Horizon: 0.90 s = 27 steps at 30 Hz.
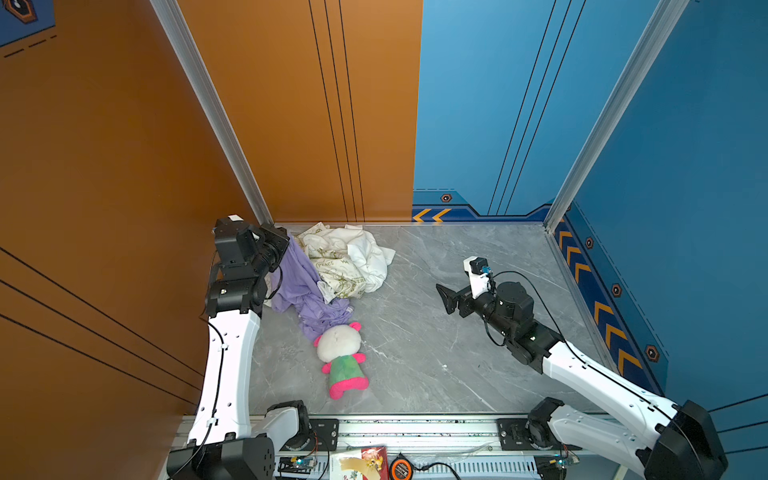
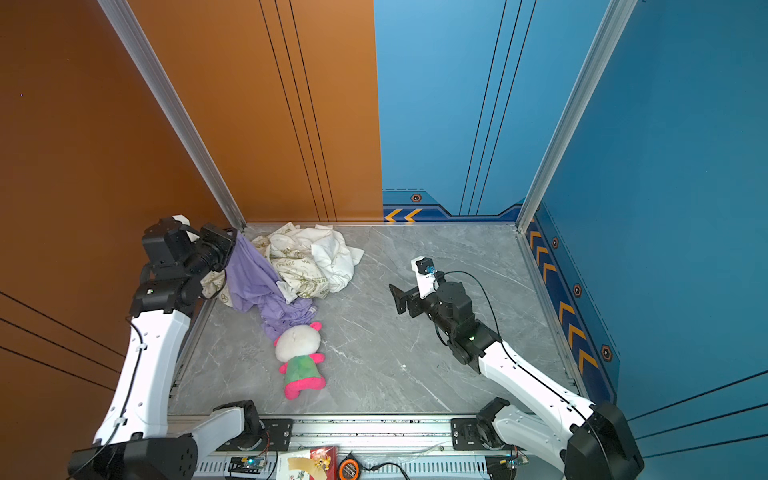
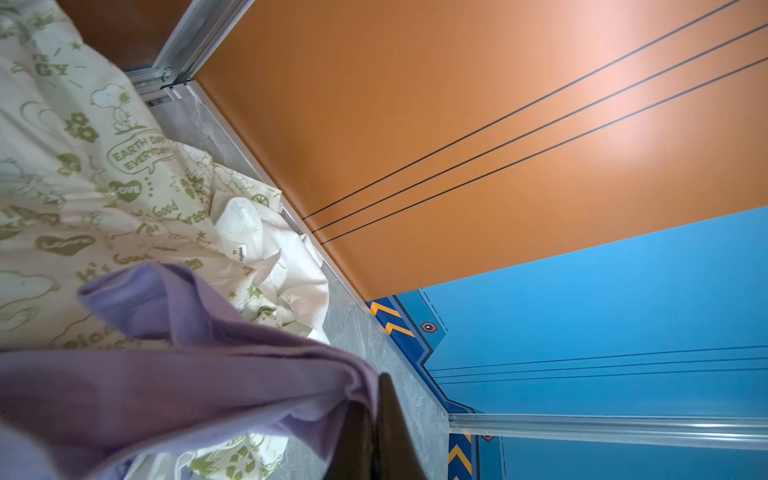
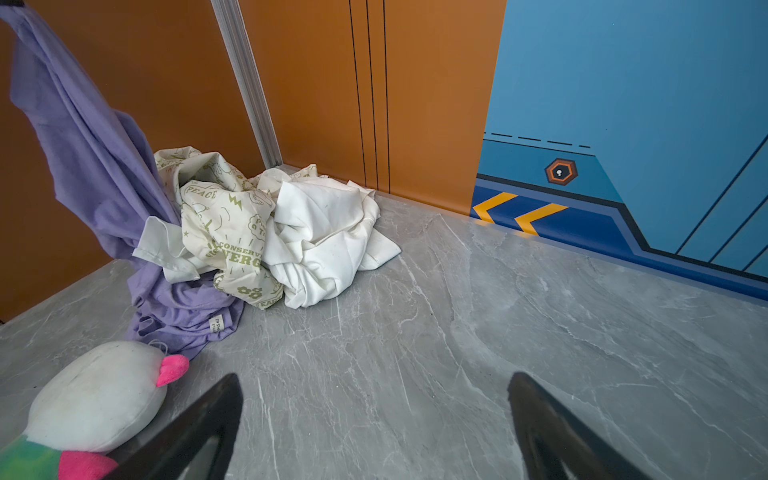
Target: Pick out a specific cloth from the pile
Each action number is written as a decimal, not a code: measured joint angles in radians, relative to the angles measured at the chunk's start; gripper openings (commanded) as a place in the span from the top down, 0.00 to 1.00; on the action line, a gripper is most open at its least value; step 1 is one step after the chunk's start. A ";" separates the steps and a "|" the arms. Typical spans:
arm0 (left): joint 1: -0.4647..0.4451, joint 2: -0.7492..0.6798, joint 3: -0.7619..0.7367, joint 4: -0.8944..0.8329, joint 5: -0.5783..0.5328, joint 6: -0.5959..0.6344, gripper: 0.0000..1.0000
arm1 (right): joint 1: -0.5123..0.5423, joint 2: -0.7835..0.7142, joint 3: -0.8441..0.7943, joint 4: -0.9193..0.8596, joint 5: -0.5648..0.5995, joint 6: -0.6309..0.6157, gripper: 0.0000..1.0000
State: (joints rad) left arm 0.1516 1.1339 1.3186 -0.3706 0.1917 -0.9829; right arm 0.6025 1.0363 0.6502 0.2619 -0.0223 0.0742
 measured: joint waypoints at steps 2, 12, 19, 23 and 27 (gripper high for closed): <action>-0.022 0.022 0.061 -0.010 -0.005 0.015 1.00 | 0.000 0.000 0.003 0.000 0.000 0.000 0.00; -0.253 0.148 0.456 -0.113 -0.134 0.214 1.00 | 0.000 -0.001 0.019 0.000 0.001 0.000 0.00; -0.555 0.230 0.617 -0.120 -0.272 0.404 1.00 | 0.000 -0.019 0.020 -0.001 0.065 0.000 0.00; -0.712 0.304 0.634 -0.119 -0.331 0.493 1.00 | -0.001 -0.074 0.020 0.000 0.150 0.004 0.00; -0.861 0.426 0.632 -0.119 -0.364 0.565 1.00 | -0.010 -0.138 0.020 -0.001 0.253 0.023 0.00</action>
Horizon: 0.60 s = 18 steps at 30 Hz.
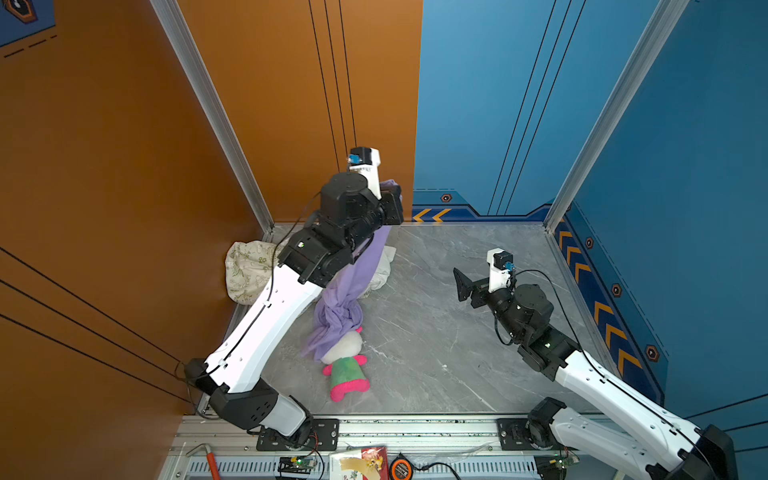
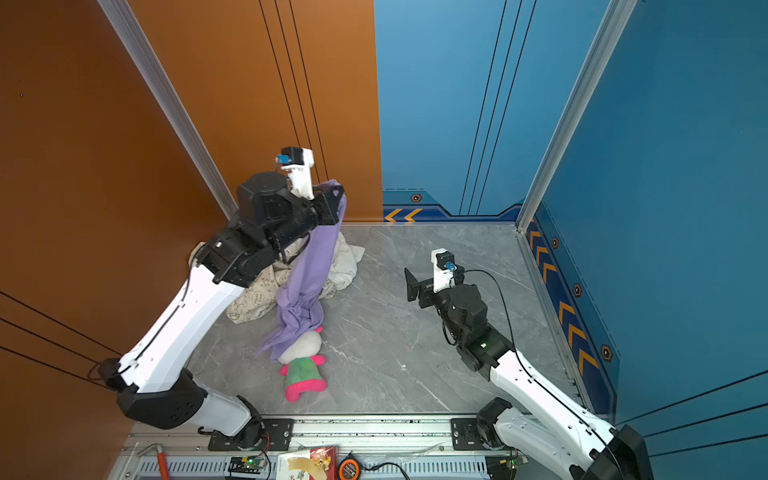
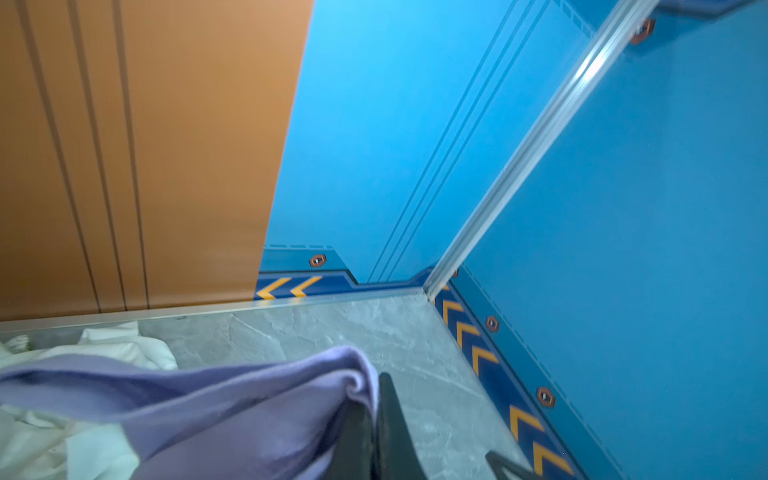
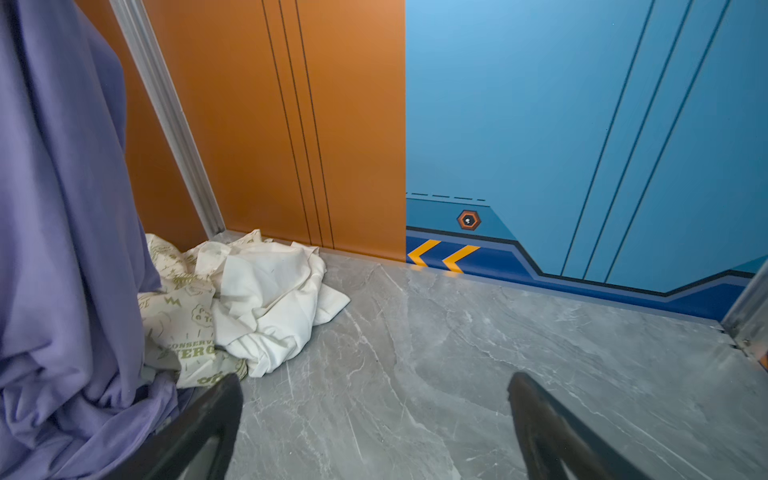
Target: Pick out a specific cloth from the pile
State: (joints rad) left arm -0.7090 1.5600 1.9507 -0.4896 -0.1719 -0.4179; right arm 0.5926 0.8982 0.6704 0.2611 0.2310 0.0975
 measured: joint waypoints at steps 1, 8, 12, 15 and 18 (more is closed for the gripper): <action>-0.031 0.037 0.000 -0.002 -0.002 0.016 0.98 | -0.005 -0.015 0.000 0.000 0.024 0.005 0.00; -0.173 0.309 0.013 -0.131 -0.035 0.186 0.23 | -0.091 -0.143 -0.035 -0.036 0.151 0.067 0.00; -0.226 0.350 0.006 -0.220 -0.132 0.271 0.02 | -0.191 -0.200 -0.063 -0.076 0.156 0.144 0.00; -0.238 0.270 -0.039 -0.225 -0.208 0.311 0.02 | -0.238 -0.204 -0.068 -0.090 0.134 0.189 0.00; -0.211 0.113 -0.134 -0.225 -0.266 0.321 0.02 | -0.242 -0.171 -0.068 -0.090 0.092 0.216 0.00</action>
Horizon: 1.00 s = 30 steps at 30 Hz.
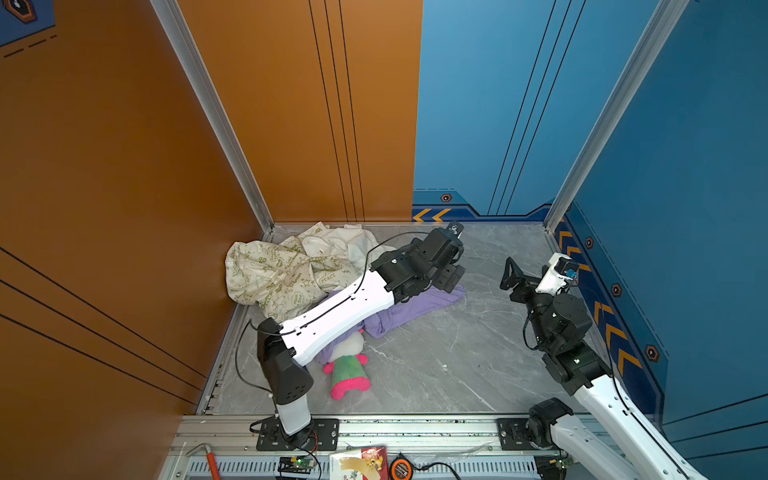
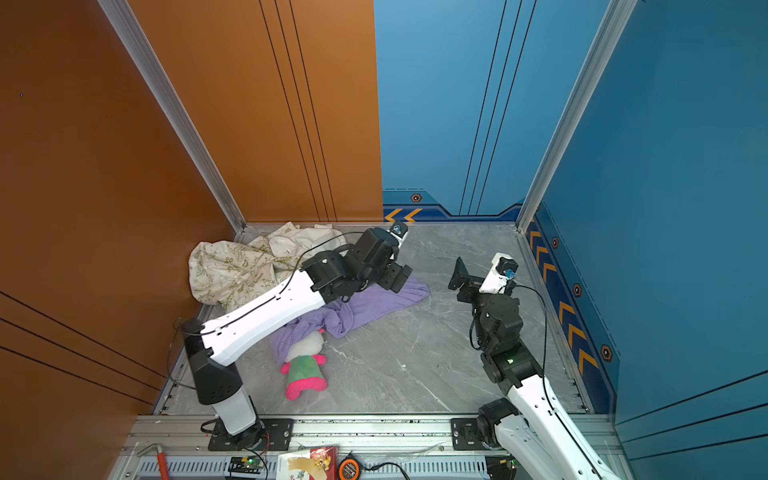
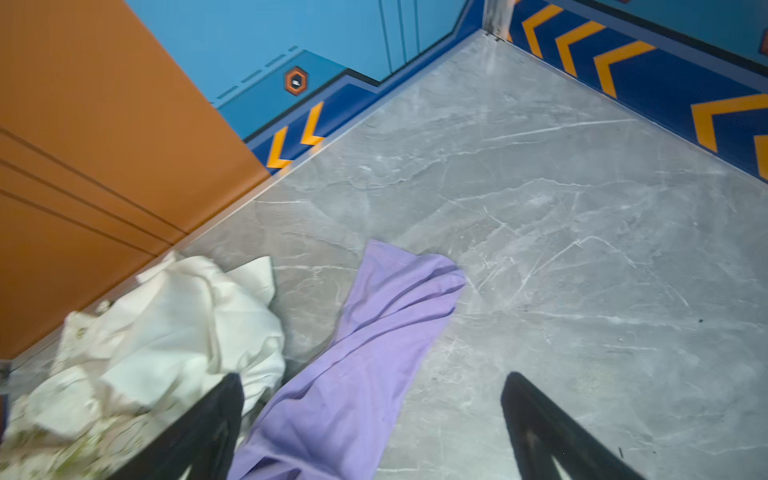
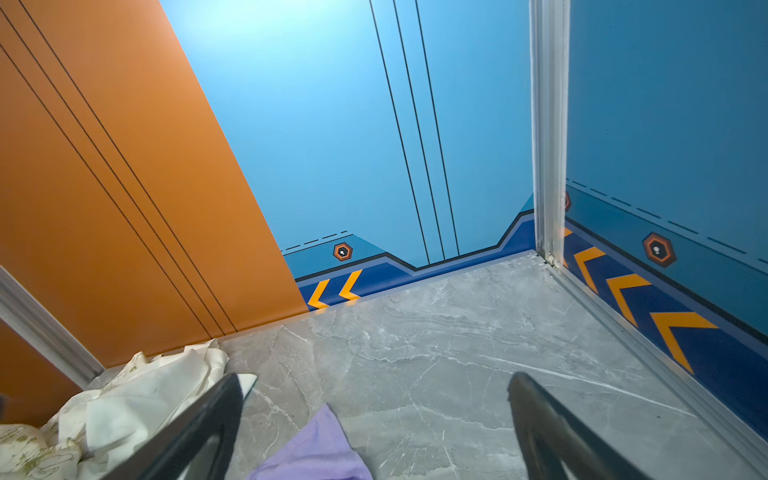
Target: Pick out a specific cloth from the pile
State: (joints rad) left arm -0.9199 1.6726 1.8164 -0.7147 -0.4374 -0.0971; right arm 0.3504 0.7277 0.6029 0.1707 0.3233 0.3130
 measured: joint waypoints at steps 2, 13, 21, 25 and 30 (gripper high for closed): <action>0.043 -0.127 -0.085 0.006 -0.023 -0.004 0.02 | 0.002 0.036 0.003 0.000 -0.035 0.015 0.00; 0.411 -0.779 -0.697 0.076 0.051 -0.068 0.02 | 0.256 0.378 0.220 -0.005 -0.286 -0.134 0.01; 0.524 -0.953 -0.898 0.093 0.069 -0.044 0.02 | 0.444 0.624 0.394 -0.105 -0.407 -0.340 0.03; 0.534 -0.995 -0.969 0.098 0.042 -0.039 0.02 | 0.532 0.739 0.488 -0.201 -0.410 -0.453 0.06; 0.542 -1.055 -1.046 0.098 0.002 -0.038 0.02 | 0.603 0.859 0.559 -0.285 -0.402 -0.549 0.14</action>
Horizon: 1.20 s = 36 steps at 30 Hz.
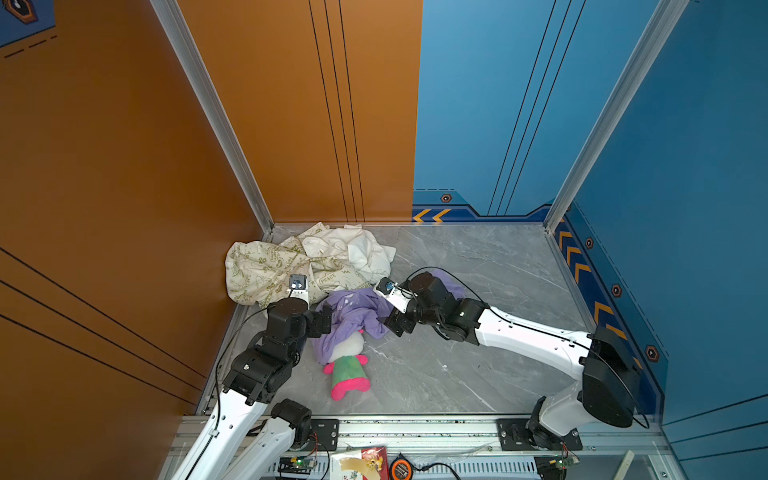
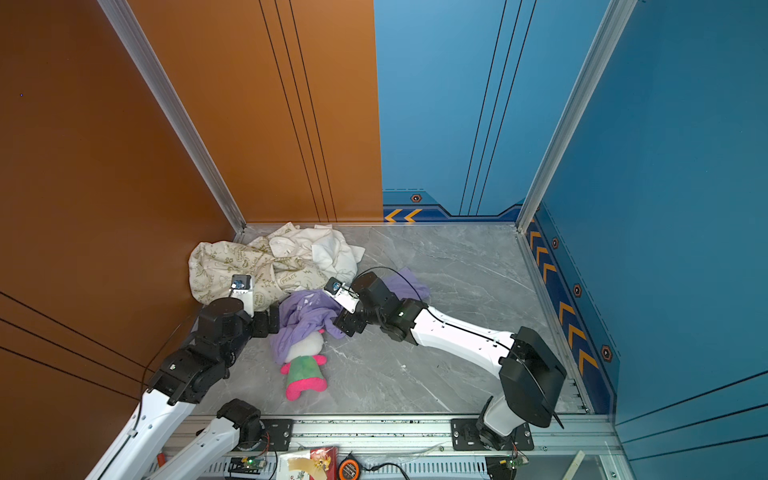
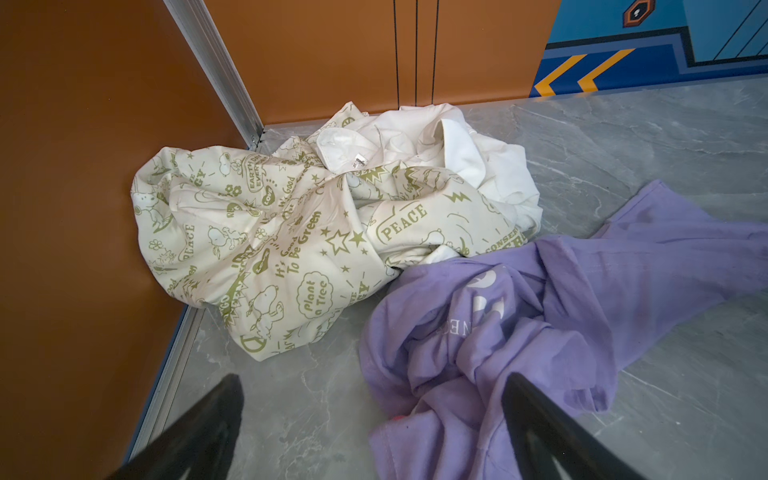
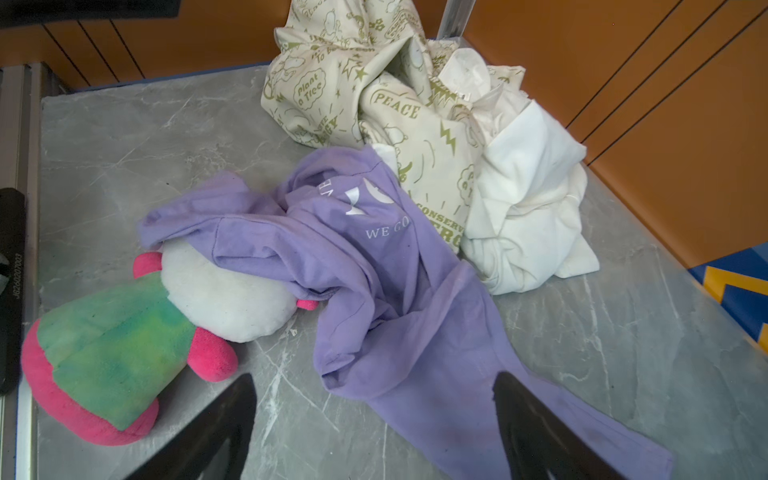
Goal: Pick out a specific cloth from the pile
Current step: 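Reach the right gripper to the lavender T-shirt and grasp it while the left gripper withdraws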
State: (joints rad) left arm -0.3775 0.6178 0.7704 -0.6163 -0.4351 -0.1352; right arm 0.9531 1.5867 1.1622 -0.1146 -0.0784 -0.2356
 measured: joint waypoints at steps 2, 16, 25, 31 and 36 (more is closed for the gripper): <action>0.003 -0.022 -0.024 0.000 -0.019 -0.001 0.02 | 0.015 0.043 0.026 -0.023 0.009 -0.023 0.14; 0.011 -0.231 -0.134 -0.020 -0.124 -0.080 0.02 | 0.042 0.314 0.207 -0.069 0.073 -0.039 0.40; 0.011 -0.324 -0.182 -0.063 -0.128 -0.182 0.02 | 0.042 0.432 0.302 -0.071 0.112 0.008 0.75; 0.011 -0.321 -0.182 -0.065 -0.141 -0.196 0.02 | 0.040 0.435 0.307 -0.071 0.123 0.036 0.97; 0.011 -0.316 -0.183 -0.065 -0.142 -0.200 0.02 | 0.033 0.411 0.307 -0.045 0.124 0.060 1.00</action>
State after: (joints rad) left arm -0.3668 0.3019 0.5877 -0.6815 -0.5766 -0.3351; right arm 0.9863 1.9976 1.4696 -0.1596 0.0460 -0.1761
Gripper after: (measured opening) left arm 0.979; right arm 0.049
